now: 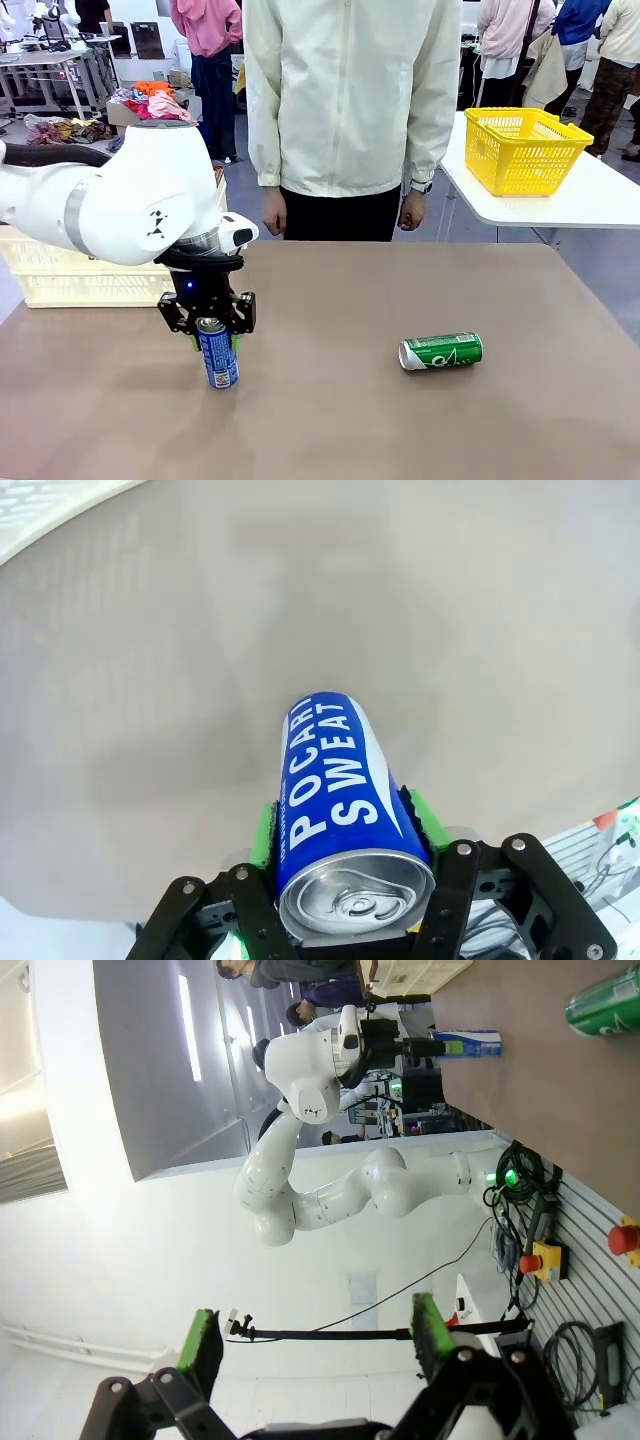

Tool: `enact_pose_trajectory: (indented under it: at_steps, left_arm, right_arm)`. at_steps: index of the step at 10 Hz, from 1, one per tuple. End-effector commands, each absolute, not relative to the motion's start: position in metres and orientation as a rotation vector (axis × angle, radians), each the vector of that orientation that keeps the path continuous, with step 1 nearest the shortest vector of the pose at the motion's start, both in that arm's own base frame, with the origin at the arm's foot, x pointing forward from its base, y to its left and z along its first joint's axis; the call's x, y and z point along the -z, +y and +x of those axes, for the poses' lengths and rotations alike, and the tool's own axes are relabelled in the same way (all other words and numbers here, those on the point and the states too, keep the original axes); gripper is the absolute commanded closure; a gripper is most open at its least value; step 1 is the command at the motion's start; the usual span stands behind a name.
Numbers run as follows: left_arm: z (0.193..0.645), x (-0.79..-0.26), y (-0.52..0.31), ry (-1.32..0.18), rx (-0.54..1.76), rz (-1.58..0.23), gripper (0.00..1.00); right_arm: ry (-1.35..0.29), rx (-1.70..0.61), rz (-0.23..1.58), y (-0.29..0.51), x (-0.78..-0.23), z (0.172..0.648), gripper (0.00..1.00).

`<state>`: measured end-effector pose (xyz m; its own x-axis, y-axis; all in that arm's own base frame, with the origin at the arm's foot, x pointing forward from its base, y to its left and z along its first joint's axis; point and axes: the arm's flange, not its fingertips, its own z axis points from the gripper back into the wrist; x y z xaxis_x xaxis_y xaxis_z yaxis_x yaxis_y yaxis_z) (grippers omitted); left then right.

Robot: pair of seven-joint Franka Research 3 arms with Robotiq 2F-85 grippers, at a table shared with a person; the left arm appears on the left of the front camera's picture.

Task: Place the drinks into the Shopping basket.
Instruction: Pick up one drink and place it into the Shopping basket.

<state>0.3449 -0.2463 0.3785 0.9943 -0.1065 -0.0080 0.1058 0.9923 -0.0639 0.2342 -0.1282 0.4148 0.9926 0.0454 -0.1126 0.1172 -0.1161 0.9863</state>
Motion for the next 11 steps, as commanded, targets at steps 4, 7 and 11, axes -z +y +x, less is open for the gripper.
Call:
enact_pose_trajectory:
  at_steps: [4, 7, 11]
  left_arm:
    - [0.350, -0.395, -0.238, 0.012, 0.107, -0.053, 1.00]
    - [0.390, -0.578, -0.179, -0.091, 0.067, -0.206, 1.00]
    - [0.366, -0.627, -0.139, -0.070, 0.102, -0.251, 1.00]
  right_arm:
    - [0.135, 0.080, 1.697, -0.127, -0.421, 0.236, 0.00]
    - [0.135, 0.080, 1.697, -0.127, -0.421, 0.236, 0.00]
    - [0.135, 0.080, 1.697, -0.127, -0.421, 0.236, 0.00]
